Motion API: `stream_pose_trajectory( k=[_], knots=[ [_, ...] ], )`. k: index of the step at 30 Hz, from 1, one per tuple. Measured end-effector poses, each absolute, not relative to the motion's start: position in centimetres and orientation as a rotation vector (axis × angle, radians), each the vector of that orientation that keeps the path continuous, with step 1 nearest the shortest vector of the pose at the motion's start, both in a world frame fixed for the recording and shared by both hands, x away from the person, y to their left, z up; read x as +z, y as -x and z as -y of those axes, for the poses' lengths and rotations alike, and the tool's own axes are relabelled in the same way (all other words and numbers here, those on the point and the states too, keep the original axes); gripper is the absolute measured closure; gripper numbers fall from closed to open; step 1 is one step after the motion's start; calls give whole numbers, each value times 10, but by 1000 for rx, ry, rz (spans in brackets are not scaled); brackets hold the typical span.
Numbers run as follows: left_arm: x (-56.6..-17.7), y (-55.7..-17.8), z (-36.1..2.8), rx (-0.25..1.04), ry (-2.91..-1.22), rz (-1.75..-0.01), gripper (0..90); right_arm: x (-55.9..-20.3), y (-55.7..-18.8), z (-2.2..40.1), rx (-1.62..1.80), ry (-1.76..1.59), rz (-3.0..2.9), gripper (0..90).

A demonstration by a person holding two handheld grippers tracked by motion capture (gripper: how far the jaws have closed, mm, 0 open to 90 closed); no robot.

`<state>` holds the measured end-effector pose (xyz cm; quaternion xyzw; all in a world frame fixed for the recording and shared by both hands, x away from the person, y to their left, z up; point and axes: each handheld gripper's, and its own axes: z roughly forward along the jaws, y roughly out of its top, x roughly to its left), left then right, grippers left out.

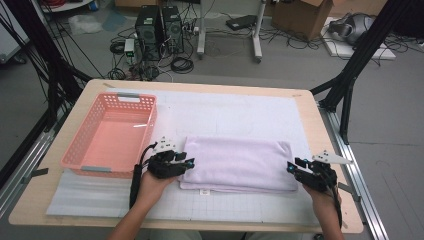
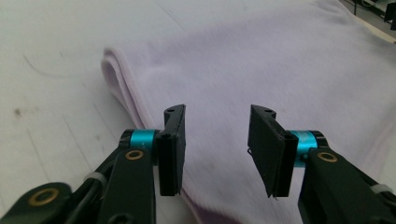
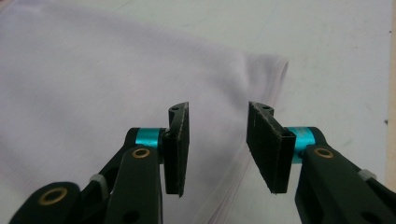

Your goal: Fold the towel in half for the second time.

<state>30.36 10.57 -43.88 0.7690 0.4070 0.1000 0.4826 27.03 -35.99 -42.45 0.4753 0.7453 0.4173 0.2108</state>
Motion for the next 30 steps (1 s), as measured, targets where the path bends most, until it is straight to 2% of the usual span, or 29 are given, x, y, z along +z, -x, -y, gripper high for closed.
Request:
stream_pose_trajectory(
  k=[6,10,12,13,15,18,26,28,30],
  knots=[
    [-445,-288,-108,217,-1913,-992,547,-429,-244,352,1149,-1275,-2154,628],
    [-447,-278,-106,264,-1961,-953,666,-438,-239,350,1080,-1264,-2219,650],
    [-447,-277,-105,286,-1973,-941,790,-442,-239,351,1035,-1256,-2242,704],
    [-446,-276,-105,288,-1973,-938,827,-442,-239,352,1035,-1254,-2243,764],
    [-443,-275,-107,300,-1956,-938,849,-441,-240,354,1037,-1261,-2253,863],
    [-437,-272,-114,277,-1903,-953,854,-437,-238,355,1032,-1255,-2255,881],
    [-441,-260,-119,212,-1916,-953,846,-432,-228,361,1029,-1269,-2280,868],
    [-443,-262,-118,241,-1920,-956,805,-434,-229,361,1020,-1273,-2268,744],
    [-442,-263,-120,261,-1884,-965,679,-434,-230,364,1044,-1281,-2231,658]
  ],
)
